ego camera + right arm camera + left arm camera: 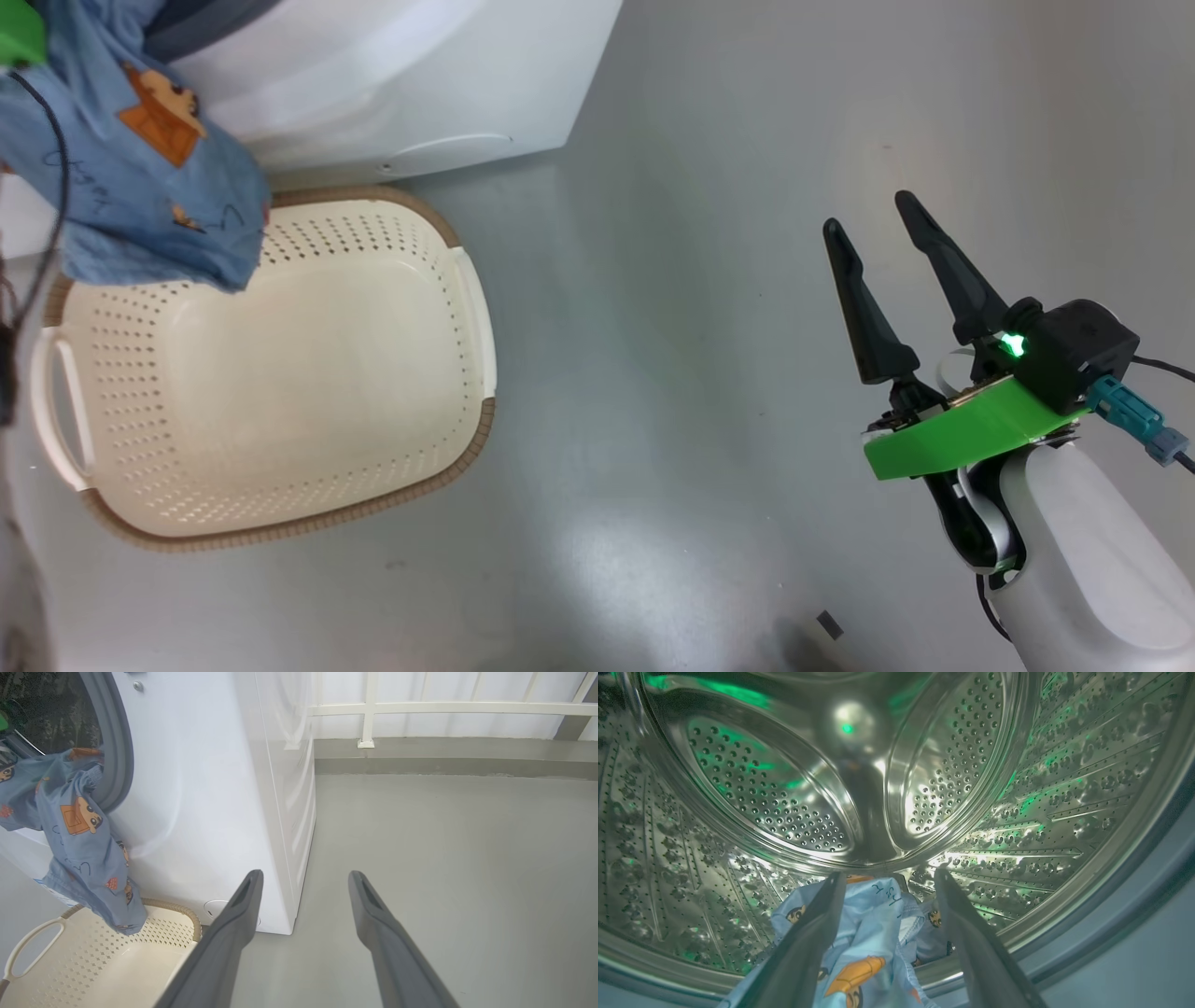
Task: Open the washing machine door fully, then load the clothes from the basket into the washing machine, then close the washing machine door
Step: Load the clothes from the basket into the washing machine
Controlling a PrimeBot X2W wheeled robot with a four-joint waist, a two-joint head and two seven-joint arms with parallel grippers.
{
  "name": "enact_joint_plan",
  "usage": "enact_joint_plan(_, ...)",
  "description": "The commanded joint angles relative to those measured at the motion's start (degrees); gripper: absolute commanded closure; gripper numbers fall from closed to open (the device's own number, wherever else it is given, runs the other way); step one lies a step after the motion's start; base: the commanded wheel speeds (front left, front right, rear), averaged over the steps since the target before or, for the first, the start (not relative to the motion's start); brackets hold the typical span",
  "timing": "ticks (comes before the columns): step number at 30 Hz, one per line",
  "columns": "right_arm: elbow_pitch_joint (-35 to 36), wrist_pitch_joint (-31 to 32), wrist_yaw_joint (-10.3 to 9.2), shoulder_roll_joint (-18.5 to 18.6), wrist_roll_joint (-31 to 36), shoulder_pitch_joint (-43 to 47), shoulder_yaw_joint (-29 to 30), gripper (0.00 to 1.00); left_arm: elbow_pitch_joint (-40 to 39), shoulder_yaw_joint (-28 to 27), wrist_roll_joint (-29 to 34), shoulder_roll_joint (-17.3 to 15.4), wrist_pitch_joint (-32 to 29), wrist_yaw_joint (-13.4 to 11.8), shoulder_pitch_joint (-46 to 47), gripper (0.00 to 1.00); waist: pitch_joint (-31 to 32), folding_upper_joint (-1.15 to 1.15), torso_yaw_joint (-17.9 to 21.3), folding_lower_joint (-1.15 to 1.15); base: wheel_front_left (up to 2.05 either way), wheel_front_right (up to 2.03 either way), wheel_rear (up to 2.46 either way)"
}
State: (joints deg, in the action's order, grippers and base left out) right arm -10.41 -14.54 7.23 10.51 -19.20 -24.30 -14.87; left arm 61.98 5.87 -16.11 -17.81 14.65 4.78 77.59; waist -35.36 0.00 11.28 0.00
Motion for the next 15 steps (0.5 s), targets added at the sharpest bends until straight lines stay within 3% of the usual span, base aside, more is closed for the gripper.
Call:
enact_joint_plan(1,1.0,-0.5,0.25,0.5,0.1,1.0,-0.7,0.06,-3.1,-0.8,0.0,-2.1,0.3,-0.6,-2.4,0.00,0.6,0.00,-0.5,0.00,0.00,0.00,0.00)
enact_joint_plan(7,0.9,-0.5,0.25,0.5,0.1,1.1,-0.4,0.06,-12.7,-5.0,0.9,-0.2,0.3,-2.4,-9.7,0.00,2.1,0.00,-1.2,0.00,0.00,0.00,0.00)
enact_joint_plan(15,0.2,-0.5,0.25,0.5,0.0,2.5,-0.1,0.06,-20.2,-9.1,3.8,1.4,0.3,-1.5,-19.5,0.00,6.1,0.00,-1.8,0.00,0.00,0.00,0.00)
